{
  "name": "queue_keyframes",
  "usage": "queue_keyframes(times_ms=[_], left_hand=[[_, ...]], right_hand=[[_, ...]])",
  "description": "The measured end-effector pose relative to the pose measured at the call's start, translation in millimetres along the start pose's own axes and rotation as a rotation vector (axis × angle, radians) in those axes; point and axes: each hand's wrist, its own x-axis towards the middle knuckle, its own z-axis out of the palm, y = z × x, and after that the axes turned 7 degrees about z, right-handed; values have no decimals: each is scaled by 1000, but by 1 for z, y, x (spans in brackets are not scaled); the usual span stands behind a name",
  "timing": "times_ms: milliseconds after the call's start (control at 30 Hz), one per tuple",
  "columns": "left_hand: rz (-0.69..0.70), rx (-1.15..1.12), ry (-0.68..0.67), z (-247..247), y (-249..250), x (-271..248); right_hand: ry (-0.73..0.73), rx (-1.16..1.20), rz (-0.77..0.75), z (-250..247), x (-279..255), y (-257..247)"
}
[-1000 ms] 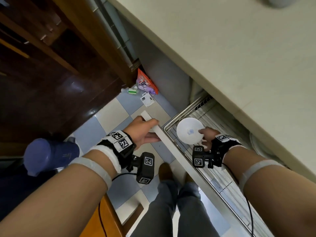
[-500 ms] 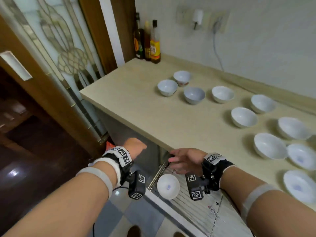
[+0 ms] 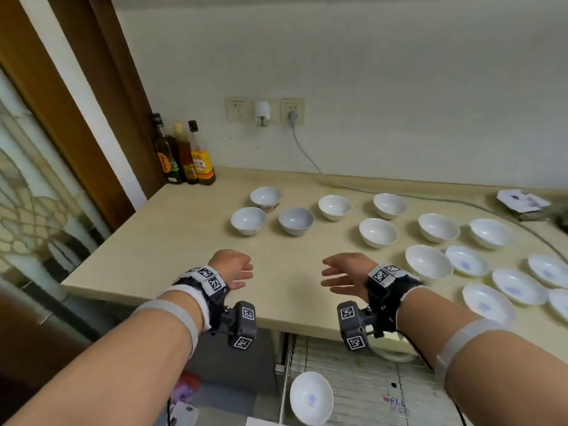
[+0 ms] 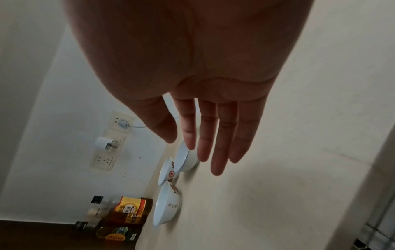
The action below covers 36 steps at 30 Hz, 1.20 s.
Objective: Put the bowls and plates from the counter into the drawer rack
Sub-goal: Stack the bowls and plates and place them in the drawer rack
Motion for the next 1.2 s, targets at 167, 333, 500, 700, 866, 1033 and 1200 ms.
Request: queue_keyframes(times_ms=[167,333,500,700,866,1033,1200], left_hand=[[-42,-25,23,-3,6,49],[-81,-124,72,-13,9,108],[-102,-226,116,-21,14,160],[-58,-235,111,-25,14,204],[-19,-154,107,-36,17,231],[31,-131,23,-40,45,234],[126,-160,-42,-33,100,244]], right_hand=[[27,75,40,12,49,-13],[57,147,90,36,115,-44],[114,211,112,56,164,-63],[196,261,121,74,191,-76],[332,201,65,78,202,-82],[361,234,30,70,189,-93],[483,311,-35,37,175,-126]])
